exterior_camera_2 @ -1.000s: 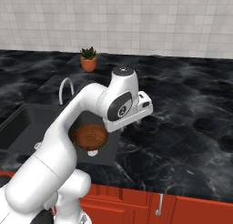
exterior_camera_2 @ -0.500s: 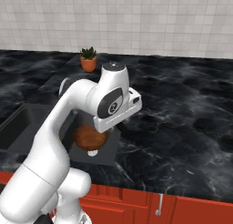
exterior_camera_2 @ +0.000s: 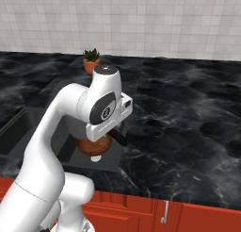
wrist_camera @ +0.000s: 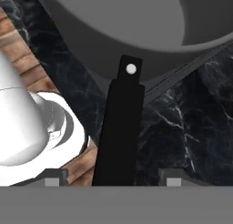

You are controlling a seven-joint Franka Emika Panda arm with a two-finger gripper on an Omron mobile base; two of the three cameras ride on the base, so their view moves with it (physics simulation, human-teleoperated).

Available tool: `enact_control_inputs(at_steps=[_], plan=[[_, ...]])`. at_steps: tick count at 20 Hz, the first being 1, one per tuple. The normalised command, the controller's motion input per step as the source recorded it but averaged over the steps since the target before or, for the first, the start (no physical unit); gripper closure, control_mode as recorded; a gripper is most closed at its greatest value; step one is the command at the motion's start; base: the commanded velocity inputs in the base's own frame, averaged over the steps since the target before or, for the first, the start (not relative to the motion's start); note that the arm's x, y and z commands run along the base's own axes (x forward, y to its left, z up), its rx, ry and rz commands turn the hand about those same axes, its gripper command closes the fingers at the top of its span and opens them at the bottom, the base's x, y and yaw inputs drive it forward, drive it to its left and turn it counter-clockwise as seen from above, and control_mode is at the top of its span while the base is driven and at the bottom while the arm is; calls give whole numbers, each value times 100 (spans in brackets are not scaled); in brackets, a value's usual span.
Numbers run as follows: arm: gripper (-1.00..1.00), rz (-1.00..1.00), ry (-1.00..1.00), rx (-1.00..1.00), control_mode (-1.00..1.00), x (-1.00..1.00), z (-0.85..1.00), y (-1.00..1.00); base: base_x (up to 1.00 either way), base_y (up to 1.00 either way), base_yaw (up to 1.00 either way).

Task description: Place the saucepan in the left basin and the bowl in the right basin of the sink.

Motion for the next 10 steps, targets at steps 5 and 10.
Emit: enact_control_inputs(at_steps=[5,10], plan=[[100,17,0,0,-100,-14,0,33,0,0,0],[100,21,2,0,-100,-11,0,35,0,0,0]])
